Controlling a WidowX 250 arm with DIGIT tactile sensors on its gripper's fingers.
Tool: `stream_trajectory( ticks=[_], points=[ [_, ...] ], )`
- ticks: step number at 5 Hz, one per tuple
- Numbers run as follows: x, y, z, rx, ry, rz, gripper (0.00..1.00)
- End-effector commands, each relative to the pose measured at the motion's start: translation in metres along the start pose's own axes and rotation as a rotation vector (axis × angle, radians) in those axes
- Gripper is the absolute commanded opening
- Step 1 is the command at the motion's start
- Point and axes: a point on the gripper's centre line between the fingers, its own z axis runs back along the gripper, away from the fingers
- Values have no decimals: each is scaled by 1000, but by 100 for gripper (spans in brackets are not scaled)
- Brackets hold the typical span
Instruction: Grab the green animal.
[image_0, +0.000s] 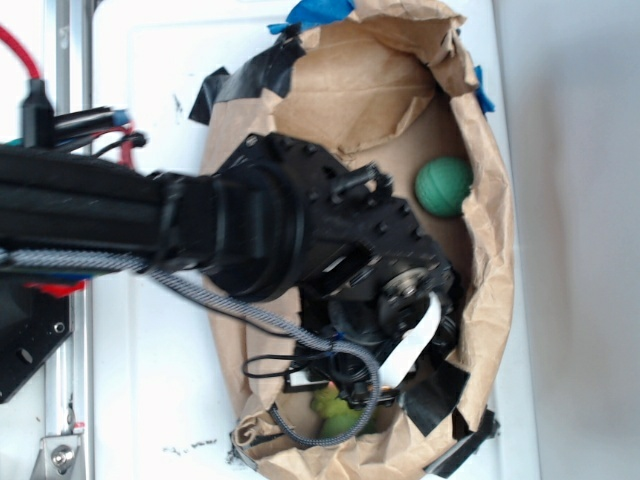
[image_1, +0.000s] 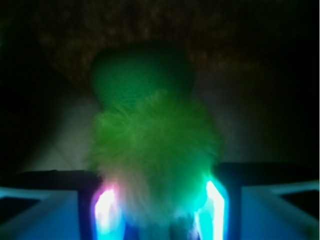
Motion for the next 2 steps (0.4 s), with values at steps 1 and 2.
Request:
stream_trajectory(
  ticks=[1, 2],
  points=[
    [-16, -3, 69, 165, 51, 229, 0],
    [-43, -1, 90, 194, 153, 469, 0]
  ],
)
